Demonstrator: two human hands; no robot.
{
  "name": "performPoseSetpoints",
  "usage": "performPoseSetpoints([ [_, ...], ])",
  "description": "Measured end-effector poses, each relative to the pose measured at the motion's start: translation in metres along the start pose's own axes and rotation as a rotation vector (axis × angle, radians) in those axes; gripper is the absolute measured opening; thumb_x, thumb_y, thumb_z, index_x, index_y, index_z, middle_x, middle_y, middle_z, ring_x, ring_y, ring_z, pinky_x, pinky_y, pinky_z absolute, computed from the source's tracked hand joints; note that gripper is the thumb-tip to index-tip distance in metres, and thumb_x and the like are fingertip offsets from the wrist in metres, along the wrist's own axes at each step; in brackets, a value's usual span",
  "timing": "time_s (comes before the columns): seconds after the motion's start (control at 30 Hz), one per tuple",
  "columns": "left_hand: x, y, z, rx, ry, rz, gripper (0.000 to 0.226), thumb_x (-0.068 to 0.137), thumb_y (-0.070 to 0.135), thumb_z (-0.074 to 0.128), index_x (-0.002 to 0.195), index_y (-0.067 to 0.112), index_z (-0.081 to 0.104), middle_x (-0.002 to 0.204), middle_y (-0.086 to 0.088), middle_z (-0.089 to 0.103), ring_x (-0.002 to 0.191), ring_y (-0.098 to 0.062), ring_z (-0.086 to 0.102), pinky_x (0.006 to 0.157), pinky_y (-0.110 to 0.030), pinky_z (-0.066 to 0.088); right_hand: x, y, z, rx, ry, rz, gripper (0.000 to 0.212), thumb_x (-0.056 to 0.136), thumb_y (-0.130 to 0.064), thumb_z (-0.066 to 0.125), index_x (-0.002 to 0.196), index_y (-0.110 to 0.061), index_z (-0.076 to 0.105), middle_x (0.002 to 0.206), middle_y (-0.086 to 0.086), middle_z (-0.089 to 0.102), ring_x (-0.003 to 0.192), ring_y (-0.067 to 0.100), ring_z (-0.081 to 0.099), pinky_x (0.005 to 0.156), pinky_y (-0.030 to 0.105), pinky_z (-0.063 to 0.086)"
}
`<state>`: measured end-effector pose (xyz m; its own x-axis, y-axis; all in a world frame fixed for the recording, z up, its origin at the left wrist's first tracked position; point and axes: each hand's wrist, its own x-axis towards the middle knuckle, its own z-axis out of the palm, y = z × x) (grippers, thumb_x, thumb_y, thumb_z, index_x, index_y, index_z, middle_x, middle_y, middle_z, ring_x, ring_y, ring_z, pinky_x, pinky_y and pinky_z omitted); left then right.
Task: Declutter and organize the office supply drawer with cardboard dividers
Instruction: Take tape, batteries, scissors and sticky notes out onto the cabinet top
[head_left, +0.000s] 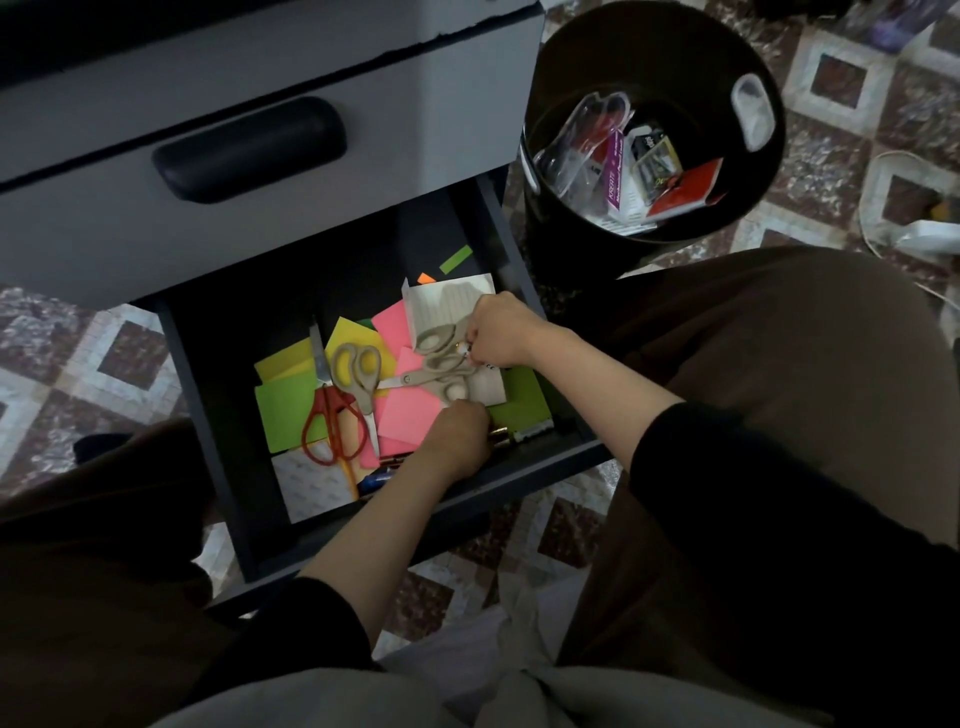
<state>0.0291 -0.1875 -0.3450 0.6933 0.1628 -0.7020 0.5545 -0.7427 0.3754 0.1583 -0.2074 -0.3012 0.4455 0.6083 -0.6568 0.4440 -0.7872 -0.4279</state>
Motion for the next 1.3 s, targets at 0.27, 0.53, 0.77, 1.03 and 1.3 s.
performPoseSetpoints([
  [0.27, -0.019, -0.005, -0.014, -0.366, 0.166, 0.006, 0.027, 0.083, 0.011, 0.068, 0.108, 0.002, 0.068, 0.105, -0.015, 0.068, 0.095, -0.021, 0.061, 0.066, -0.012, 0.034, -0.005, -0.007, -0.006, 0.050, 0.024, 0.023, 0.014, 0.084, -0.006, 0.059, 0.071, -0.005, 0.056, 0.082, 0.009, 0.052, 0.097, 0.025, 0.058, 0.075, 0.031, 0.051],
  [0.53, -0.068, -0.030, -0.046, -0.567, 0.338, -0.077, 0.020, 0.082, 0.017, 0.070, 0.094, 0.001, 0.070, 0.086, -0.012, 0.067, 0.083, -0.018, 0.059, 0.066, -0.024, 0.038, -0.035, -0.030, -0.015, 0.251, -0.028, -0.045, 0.023, 0.082, 0.000, 0.063, 0.099, 0.016, 0.064, 0.080, 0.015, 0.056, 0.074, 0.024, 0.055, 0.071, 0.036, 0.051],
  [0.77, -0.115, -0.054, -0.072, -0.715, 0.486, -0.146, 0.013, 0.083, 0.015, 0.068, 0.080, 0.002, 0.067, 0.069, -0.008, 0.058, 0.065, -0.016, 0.049, 0.054, -0.022, 0.036, -0.074, -0.053, -0.036, 0.363, -0.065, -0.150, 0.010, 0.081, 0.004, 0.065, 0.072, 0.000, 0.063, 0.065, 0.006, 0.056, 0.060, 0.014, 0.057, 0.062, 0.024, 0.054],
  [1.03, -0.172, -0.046, -0.139, -0.969, 0.667, -0.023, 0.028, 0.079, -0.001, 0.069, 0.101, 0.010, 0.056, 0.073, -0.009, 0.062, 0.059, -0.009, 0.064, 0.058, -0.023, 0.056, -0.116, -0.105, -0.078, 0.588, -0.031, -0.363, 0.024, 0.081, 0.011, 0.061, 0.103, 0.001, 0.058, 0.067, 0.010, 0.057, 0.053, 0.013, 0.060, 0.054, 0.025, 0.058],
  [1.3, -0.248, -0.028, -0.244, -0.977, 0.807, 0.176, 0.027, 0.075, -0.003, 0.070, 0.093, 0.015, 0.060, 0.069, -0.008, 0.068, 0.061, -0.013, 0.066, 0.055, -0.022, 0.055, -0.155, -0.162, -0.165, 0.683, 0.105, -0.601, 0.024, 0.079, 0.007, 0.066, 0.097, -0.005, 0.059, 0.061, 0.012, 0.063, 0.045, 0.015, 0.060, 0.050, 0.023, 0.055],
])
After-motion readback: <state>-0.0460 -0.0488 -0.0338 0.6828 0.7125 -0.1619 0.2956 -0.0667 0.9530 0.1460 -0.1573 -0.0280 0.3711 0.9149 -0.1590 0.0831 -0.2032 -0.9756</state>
